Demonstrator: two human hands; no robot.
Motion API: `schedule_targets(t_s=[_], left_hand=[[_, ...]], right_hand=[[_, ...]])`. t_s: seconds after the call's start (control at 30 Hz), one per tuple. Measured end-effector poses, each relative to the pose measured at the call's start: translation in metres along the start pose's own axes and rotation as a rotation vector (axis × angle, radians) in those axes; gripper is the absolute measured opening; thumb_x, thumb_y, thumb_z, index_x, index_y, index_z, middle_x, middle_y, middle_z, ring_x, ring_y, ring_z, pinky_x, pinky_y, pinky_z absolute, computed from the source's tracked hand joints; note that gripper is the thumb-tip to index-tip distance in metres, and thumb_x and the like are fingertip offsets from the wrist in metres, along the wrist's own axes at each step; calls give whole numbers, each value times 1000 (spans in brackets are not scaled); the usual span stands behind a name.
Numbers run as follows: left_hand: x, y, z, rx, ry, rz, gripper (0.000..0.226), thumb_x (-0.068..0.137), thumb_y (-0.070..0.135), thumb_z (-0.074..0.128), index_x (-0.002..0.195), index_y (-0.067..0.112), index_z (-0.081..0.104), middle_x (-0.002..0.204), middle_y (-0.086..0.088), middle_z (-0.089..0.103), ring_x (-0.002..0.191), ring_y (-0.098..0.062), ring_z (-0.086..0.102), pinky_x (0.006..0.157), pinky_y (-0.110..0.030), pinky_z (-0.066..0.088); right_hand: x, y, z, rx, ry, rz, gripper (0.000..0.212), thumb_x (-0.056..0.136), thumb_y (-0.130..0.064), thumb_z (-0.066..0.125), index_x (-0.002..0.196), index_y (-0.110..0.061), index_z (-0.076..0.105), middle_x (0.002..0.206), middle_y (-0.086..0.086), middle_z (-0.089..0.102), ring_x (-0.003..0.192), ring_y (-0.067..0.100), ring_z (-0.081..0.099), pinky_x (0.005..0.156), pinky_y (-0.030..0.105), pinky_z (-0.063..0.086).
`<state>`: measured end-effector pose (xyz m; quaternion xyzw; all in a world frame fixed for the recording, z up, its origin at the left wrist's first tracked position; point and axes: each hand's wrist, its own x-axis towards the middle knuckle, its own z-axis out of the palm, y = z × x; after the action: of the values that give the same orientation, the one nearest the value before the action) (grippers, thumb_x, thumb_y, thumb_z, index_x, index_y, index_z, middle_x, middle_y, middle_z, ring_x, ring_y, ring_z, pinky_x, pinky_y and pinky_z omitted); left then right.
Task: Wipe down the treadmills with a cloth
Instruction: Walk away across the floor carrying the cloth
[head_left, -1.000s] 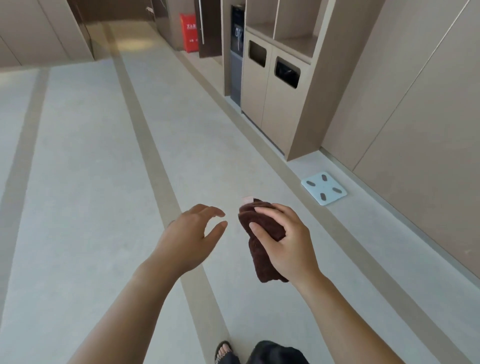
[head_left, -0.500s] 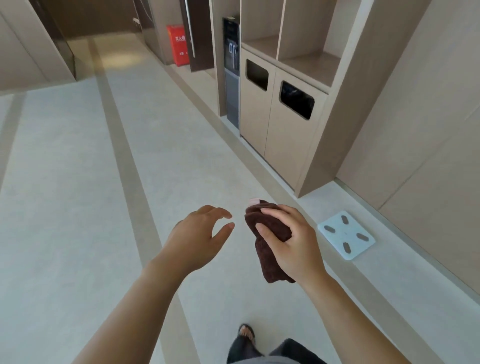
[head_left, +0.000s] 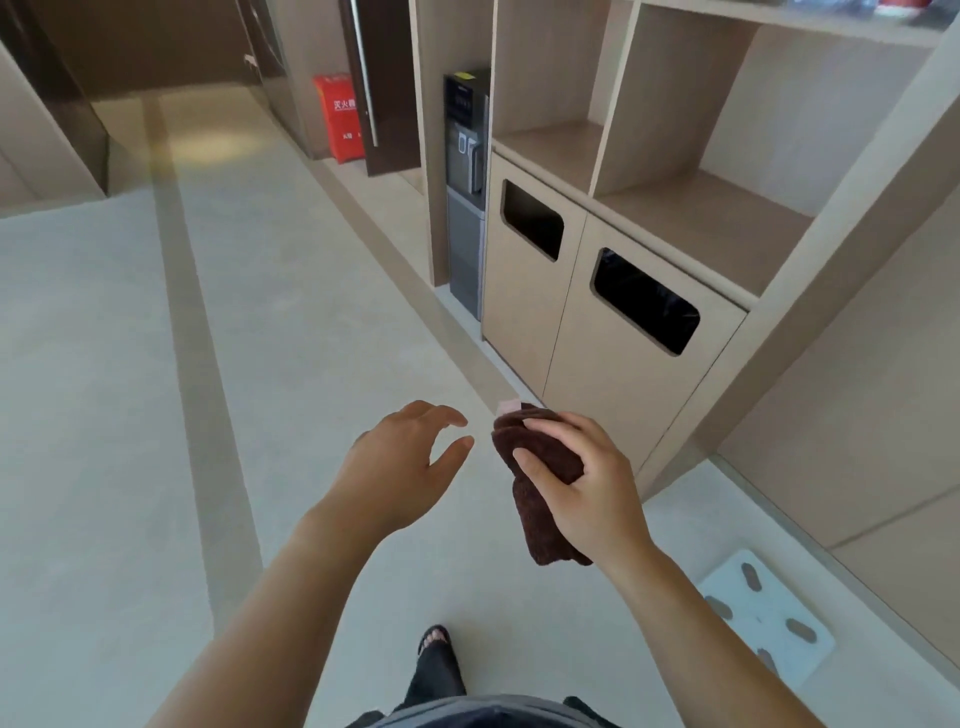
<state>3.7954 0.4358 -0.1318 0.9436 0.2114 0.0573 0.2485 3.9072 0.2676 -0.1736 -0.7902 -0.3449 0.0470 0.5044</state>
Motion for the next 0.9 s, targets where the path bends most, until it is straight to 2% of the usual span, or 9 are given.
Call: schedule_targets(t_s=[0.17,0.37,0.47,0.57,0.67,0.8,0.9], left_hand=[[159,0,-20,5,-44,133,35,91,48,41,119,31,54,125,9,57,107,-13,56,94,-40,47],[327,23,-2,-4,-153,284,35,91,49,43,119,32,54,126,9,57,106,-12,55,90,-32,47],[408,42,12,-5,-175,346,35,91,47,43,120,31,53,126,7,56,109,-12,54,92,-34,47],[486,67,22,-2,-196,388,35,92,46,43,121,30,53,126,6,56,107,-13,55,93,-38,47],[555,92,28,-6,-210,423,34,92,45,44,121,30,53,123,7,57,103,-13,56,92,-40,47],[628,118,34,-28,-222,460,33,92,40,46,120,27,55,123,5,58,108,-15,55,91,-36,46],[671,137,38,-39,-263,488,32,91,39,47,120,27,55,123,6,57,98,-16,58,89,-37,47]], right_hand=[[124,22,-2,-33,127,59,28,80,-36,70,108,-35,67,113,-18,58,105,-7,53,89,4,37],[238,78,-31,-74,281,158,28,80,-38,69,108,-36,67,115,-21,55,107,-6,52,90,3,35],[299,116,-52,-98,340,196,28,80,-35,71,108,-34,68,118,-14,58,109,-3,53,93,8,37],[364,152,-78,-133,361,222,28,80,-35,70,108,-34,68,120,-13,57,110,-4,51,94,8,36],[421,182,-106,-172,382,250,29,80,-39,68,109,-36,67,120,-13,57,111,1,53,97,16,39],[482,216,-140,-256,456,292,28,80,-40,69,107,-37,67,117,-12,58,106,2,55,90,2,32],[518,240,-160,-315,512,307,28,79,-43,68,106,-37,67,115,-16,56,105,4,56,89,0,31]])
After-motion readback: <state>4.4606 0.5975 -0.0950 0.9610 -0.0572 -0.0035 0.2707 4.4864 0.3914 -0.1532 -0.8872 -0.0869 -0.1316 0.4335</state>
